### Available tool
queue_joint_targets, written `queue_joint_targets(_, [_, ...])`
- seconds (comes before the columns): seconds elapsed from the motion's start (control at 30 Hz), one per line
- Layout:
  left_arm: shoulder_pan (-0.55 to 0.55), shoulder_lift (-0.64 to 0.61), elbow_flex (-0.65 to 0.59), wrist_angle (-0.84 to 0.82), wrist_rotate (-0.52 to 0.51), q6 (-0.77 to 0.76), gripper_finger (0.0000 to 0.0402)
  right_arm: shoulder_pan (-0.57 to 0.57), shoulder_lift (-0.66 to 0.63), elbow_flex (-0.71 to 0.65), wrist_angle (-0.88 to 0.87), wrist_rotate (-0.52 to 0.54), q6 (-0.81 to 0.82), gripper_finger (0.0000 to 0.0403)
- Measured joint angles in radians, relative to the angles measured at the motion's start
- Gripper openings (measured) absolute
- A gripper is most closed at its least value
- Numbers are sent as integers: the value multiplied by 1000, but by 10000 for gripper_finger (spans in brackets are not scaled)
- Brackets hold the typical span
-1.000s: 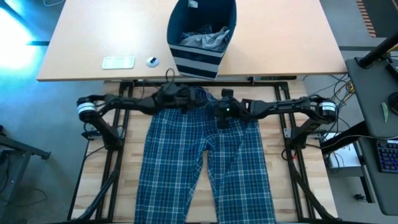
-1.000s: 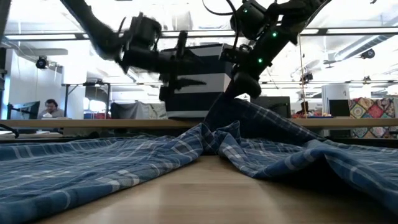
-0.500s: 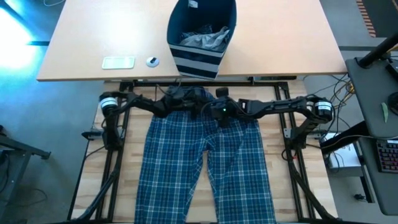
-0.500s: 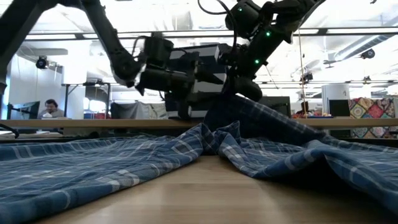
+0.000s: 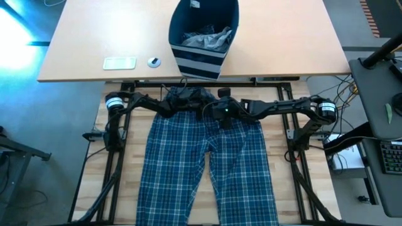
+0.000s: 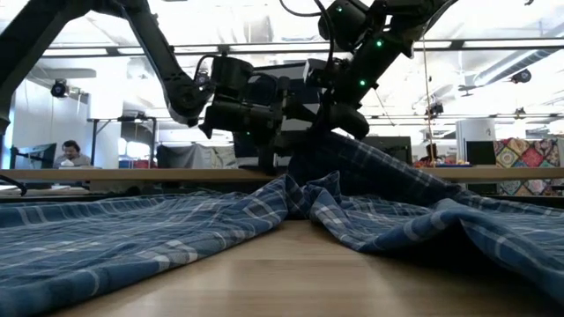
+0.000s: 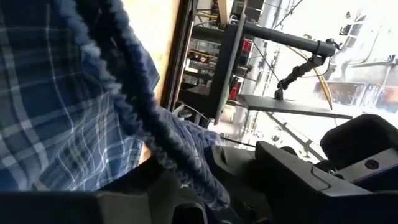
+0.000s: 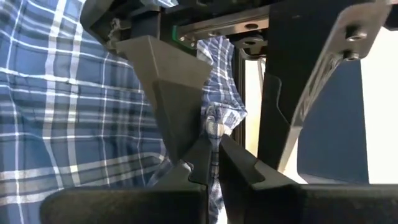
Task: Fold Laundry from Bin
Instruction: Fold the blue patterned pants
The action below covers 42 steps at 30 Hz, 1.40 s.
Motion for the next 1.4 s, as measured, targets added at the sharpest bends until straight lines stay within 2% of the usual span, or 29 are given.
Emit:
queue_joint_targets(0.27, [2, -3, -2, -35, 2, 11, 76, 2, -12, 0, -29, 2, -20, 13])
queue_joint_targets(0.53, [31, -3, -2, -30, 18, 59, 14, 2, -17, 1, -27, 9, -22, 19])
queue_joint_targets(0.6, [44, -5, -4, -28, 33, 66, 5, 2, -23, 17, -54, 12, 14, 34])
queue_joint_targets(0.77, [104, -13, -5, -39, 102, 111, 2, 2, -29, 156, -302, 0, 180, 97])
queue_joint_targets(0.9, [170, -20, 7, -50, 253, 169, 1, 2, -50, 273, -527, -64, 342, 152])
queue_joint_targets(1.0, [225, -55, 23, -101, 364, 229, 1, 13, -83, 312, -649, -99, 449, 181])
queue_joint_targets(1.1, [282, -108, 47, -286, 448, 349, 1, 44, -131, 306, -696, -116, 549, 199])
queue_joint_targets(1.2, [334, -167, 112, -612, 481, 564, 0, 79, -175, 291, -712, -115, 639, 204])
queue_joint_targets(1.3, [373, -185, 232, -998, 463, 856, 0, 110, -195, 274, -710, -97, 708, 205])
queue_joint_targets(1.4, [400, -156, 372, -1308, 353, 1129, 0, 135, -200, 252, -710, -88, 761, 205])
